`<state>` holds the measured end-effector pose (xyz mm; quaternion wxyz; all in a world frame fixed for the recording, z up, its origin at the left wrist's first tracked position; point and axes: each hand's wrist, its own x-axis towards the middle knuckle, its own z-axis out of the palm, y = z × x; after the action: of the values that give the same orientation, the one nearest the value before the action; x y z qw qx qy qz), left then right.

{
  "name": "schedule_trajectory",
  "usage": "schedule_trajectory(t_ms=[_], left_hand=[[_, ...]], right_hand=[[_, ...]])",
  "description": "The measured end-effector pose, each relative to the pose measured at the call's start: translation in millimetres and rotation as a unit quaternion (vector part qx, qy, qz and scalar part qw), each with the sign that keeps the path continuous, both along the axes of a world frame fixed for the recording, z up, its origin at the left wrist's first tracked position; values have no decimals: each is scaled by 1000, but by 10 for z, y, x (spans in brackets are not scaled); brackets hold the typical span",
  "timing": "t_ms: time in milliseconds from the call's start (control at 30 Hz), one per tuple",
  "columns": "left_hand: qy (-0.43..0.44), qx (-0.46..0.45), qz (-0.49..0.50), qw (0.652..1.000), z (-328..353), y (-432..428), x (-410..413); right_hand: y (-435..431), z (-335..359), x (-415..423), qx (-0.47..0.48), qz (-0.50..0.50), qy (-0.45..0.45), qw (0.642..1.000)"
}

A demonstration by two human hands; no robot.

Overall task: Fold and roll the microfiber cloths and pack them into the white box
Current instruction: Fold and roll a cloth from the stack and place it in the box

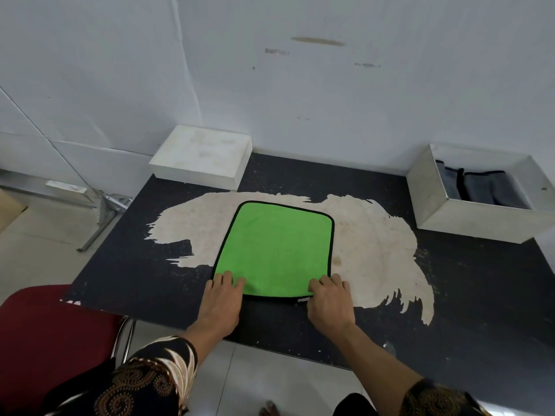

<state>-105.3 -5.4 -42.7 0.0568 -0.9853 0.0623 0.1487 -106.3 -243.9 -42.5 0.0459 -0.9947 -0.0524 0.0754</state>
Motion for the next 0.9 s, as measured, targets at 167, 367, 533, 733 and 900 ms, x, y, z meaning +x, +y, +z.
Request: schedule_trajectory(t_ms=[167,367,533,733,900], left_hand=[[-18,2,-20,1000,20,-90,2],[-25,0,-25,999,41,-68,-54],[-6,21,-43,999,14,-28,-138],[-9,9,-35,999,-8,-4,-196],[-22,-14,0,1000,28,62,-150]], right_hand=[[-123,27,-53,25,-21,-22,999],[-232,51,-113,40,-38,-23,998],[-360,13,-204,18,-16,-12,1000],[-405,-83,-331,-6,-14,57,998],[-367,-84,-325,-12,-11,65,998]])
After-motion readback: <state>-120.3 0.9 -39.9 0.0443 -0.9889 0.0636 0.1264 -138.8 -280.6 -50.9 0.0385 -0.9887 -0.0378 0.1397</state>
